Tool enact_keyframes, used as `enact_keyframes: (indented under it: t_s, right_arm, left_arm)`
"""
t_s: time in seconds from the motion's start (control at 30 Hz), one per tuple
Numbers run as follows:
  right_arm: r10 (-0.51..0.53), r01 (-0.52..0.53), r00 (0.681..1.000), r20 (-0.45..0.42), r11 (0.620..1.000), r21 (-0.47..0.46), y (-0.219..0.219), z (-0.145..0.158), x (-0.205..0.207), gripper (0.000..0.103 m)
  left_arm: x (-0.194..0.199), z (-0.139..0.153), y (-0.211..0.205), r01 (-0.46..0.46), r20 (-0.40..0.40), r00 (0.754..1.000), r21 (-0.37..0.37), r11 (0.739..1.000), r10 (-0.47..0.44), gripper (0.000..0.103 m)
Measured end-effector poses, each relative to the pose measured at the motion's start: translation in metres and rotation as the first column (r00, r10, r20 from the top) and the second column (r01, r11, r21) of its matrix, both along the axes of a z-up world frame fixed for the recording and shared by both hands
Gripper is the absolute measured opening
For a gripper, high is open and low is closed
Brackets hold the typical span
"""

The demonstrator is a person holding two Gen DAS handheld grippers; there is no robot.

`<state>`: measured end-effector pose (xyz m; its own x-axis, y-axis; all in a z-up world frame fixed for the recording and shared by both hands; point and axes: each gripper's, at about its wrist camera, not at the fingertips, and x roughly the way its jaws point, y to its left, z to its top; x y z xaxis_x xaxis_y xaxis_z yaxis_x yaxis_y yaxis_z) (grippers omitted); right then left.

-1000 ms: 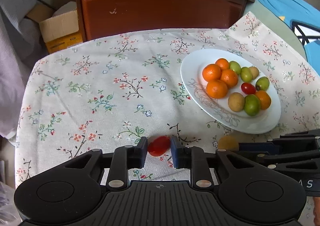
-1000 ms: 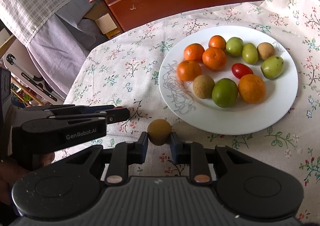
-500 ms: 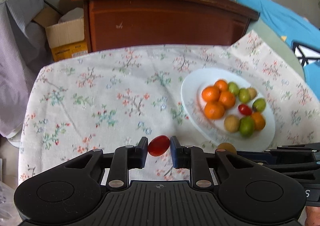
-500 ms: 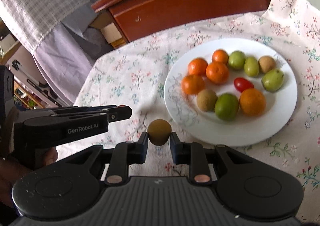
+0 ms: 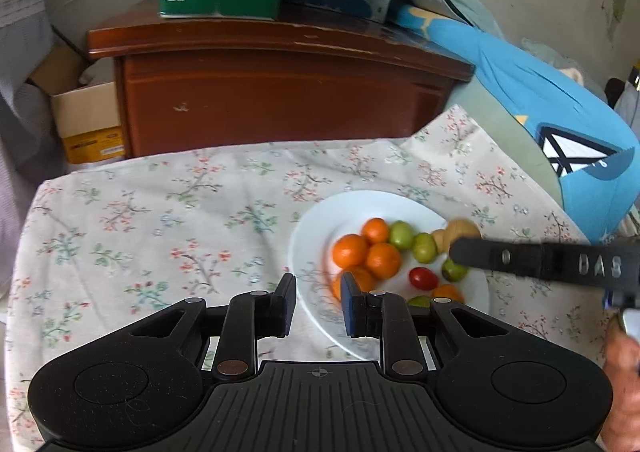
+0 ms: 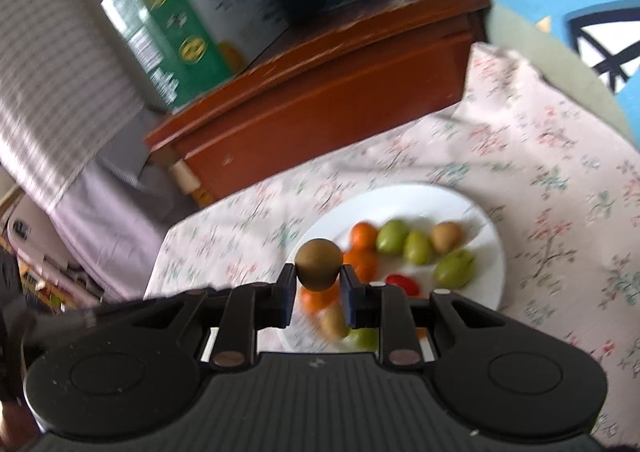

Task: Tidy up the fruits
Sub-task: 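Carry the kiwi and tomato over the white plate with both tools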

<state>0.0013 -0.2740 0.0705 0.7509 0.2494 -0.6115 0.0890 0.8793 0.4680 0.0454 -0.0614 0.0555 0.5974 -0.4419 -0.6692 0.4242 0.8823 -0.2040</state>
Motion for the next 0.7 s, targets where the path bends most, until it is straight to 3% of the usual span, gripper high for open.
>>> enact_keyframes:
  t_s: [0.17,0.43,0.53,0.7]
  right_arm:
    - [-0.040,0.040,0.999,-0.033,0.999,0.008,-0.009,-0.010,0.005,0.024]
    - [-0.024,0.024,0.999,-0.048,1.000,0.011,-0.005,-0.014,0.004,0.024]
    - [-0.027,0.028,0.998,-0.057,1.000,0.011,-0.004,-0.016,0.005,0.024]
    - [-0.043,0.045,0.996,-0.081,0.999,0.030,-0.007,-0.021,0.007,0.024]
  left_arm:
    - [0.004,-0.004,0.000,0.022,-0.043,0.999,-0.004,1.000,-0.022,0.021]
    - [0.001,-0.030,0.017,0.051,-0.143,0.989,0.081,0.995,-0.039,0.024]
    - [-0.003,-0.037,0.015,0.080,-0.156,0.986,0.102,0.992,-0.064,0.031]
    - [-0.008,-0.044,0.009,0.114,-0.134,0.986,0.135,0.984,-0.096,0.032]
